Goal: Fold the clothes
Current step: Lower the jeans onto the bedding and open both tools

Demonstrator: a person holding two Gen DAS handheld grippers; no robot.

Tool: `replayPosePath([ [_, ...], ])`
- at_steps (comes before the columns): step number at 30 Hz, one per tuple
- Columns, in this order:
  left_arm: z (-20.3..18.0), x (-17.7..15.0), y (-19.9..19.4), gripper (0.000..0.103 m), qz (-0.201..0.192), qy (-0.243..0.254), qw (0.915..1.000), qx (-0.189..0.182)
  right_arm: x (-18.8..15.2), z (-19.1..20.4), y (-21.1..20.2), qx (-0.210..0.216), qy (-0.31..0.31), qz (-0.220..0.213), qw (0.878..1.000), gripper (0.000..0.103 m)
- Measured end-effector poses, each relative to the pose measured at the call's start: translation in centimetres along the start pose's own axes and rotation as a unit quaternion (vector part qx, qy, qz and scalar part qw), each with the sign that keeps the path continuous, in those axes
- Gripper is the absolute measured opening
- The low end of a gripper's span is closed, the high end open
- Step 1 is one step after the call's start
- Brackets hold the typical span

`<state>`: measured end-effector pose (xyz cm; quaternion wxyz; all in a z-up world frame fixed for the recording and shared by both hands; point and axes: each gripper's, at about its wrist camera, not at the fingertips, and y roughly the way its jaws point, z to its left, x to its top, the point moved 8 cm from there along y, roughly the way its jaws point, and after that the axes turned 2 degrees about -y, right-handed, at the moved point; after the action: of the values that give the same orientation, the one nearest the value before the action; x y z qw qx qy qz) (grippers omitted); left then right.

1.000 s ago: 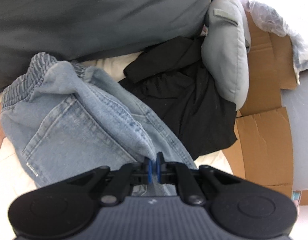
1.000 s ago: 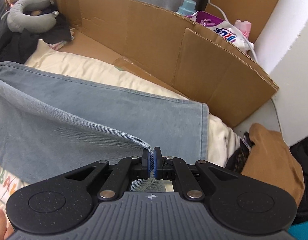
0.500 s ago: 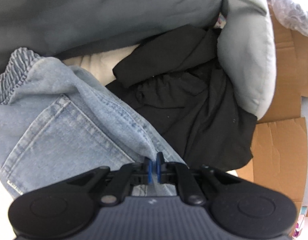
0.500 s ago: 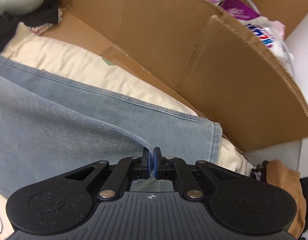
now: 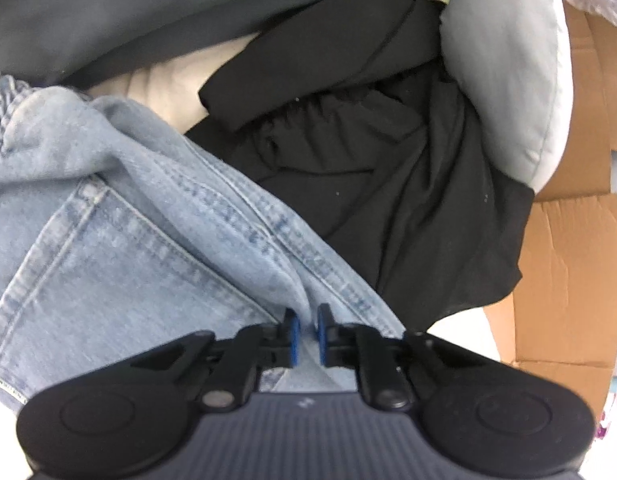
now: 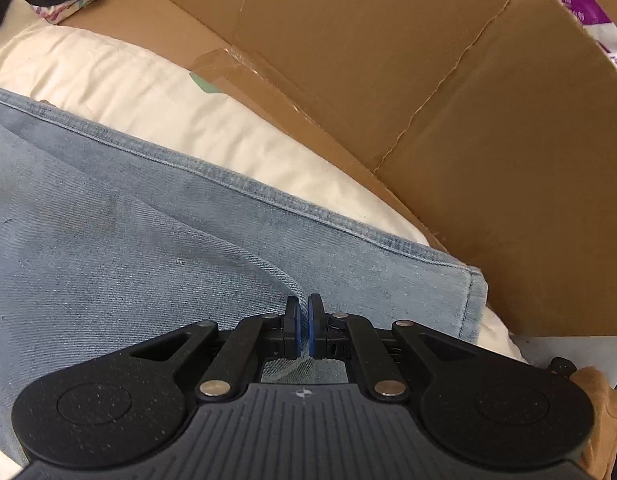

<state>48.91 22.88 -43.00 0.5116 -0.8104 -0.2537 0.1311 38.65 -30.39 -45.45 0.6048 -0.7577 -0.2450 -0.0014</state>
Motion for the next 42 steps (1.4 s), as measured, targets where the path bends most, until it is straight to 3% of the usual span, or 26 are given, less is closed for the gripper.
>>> replayPosePath([
  [14,-1.0,0.1,-2.8,0.005,-0.02,0.01,0.9993,-0.031,1.9,-1.3,-4.1,-0.037,-0.025,-0.022,0.999,0.0],
  [26,-2.3,1.8,0.0,0.006,-0.022,0.011,0.9997,0.0,3.0,-0.9,1.1,-0.05,-0.03,0.017,0.998,0.0],
  [35,-2.6,2.0,1.1,0.015,-0.027,0.018,0.9993,0.018,3.1,-0.4,3.9,-0.054,-0.03,0.036,0.997,0.002],
  [36,-2.7,1.9,1.0,0.018,-0.029,0.025,0.9991,0.019,3.2,-0.5,3.9,-0.054,-0.026,0.034,0.998,0.003],
  [38,-3.1,1.6,0.6,0.026,-0.033,0.041,0.9985,0.019,3.3,-0.9,3.6,-0.054,-0.004,0.028,0.998,0.015],
  [40,-3.5,1.2,0.1,0.049,-0.039,0.059,0.9973,0.022,3.3,-1.5,2.5,-0.048,0.019,0.013,0.999,0.027],
  [42,-4.0,0.7,-0.4,0.054,-0.044,0.075,0.996,0.021,3.2,-2.2,1.3,-0.041,0.039,-0.005,0.998,0.036],
])
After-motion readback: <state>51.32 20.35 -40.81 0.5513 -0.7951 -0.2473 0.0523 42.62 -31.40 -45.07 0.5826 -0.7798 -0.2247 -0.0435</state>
